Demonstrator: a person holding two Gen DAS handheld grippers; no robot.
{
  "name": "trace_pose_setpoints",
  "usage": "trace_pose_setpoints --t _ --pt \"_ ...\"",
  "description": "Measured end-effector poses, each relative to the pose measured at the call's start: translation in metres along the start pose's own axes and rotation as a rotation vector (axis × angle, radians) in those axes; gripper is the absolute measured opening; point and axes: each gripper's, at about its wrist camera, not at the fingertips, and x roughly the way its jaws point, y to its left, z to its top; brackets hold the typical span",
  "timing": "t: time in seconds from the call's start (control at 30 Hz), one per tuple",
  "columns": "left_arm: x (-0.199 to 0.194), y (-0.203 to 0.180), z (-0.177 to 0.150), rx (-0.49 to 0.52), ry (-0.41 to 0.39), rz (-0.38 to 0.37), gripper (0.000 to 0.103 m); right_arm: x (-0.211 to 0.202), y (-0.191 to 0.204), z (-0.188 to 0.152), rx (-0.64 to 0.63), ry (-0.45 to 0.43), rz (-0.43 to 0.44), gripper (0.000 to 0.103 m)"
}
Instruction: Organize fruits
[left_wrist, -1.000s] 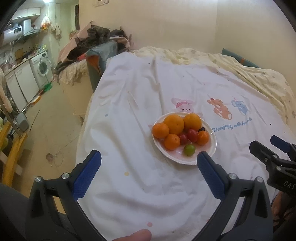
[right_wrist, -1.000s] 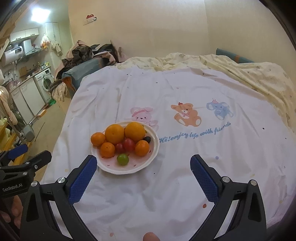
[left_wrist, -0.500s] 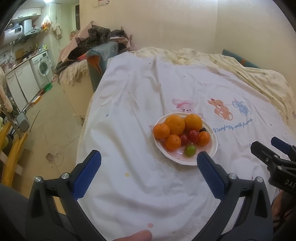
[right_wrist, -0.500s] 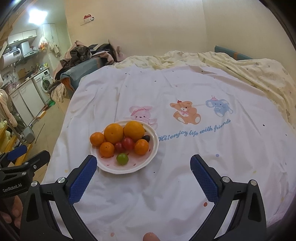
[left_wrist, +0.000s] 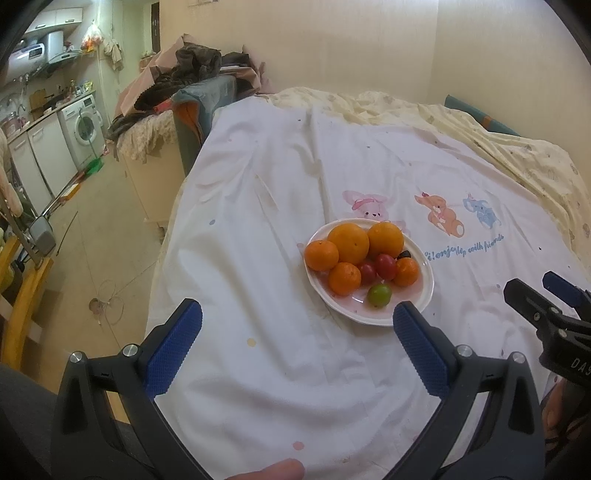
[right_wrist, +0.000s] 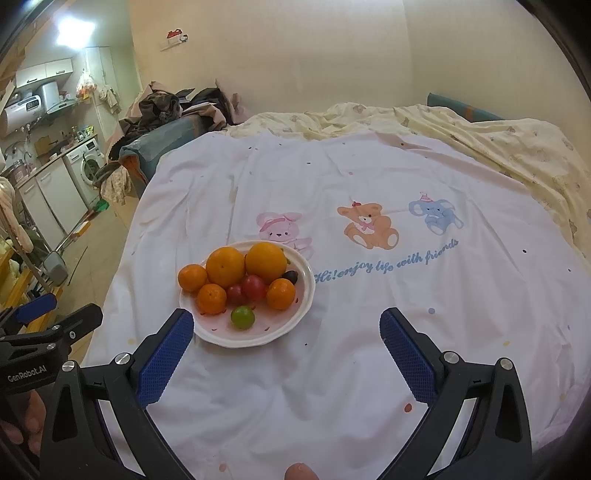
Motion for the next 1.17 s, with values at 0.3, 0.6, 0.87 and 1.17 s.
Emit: trace_pose_setpoints --t 0.3,0.6,0.87,1.17 --pt "-0.0029 0.0012 0.0013 -0.004 -0.012 -0.004 0.102 -0.0010 0.0010 0.0003 -0.004 -0.001 -0.001 0.103" --pt "-0.0042 0.0013 0.0019 -0.005 -0.012 -0.004 0.102 -0.0008 0.0003 0.0009 -0.006 0.010 0.002 0.103" --pt "-0.0051 0.0016 0.0029 -0.005 -0.005 -0.008 0.102 -0.0005 -0.0012 0.0023 -0.009 0.010 -0.001 0.103" --pt "-0.0048 0.0022 0.0034 -0.007 -0.004 -0.022 0.102 -0.0001 -0.0023 0.0013 -0.009 0.008 0.011 0.103"
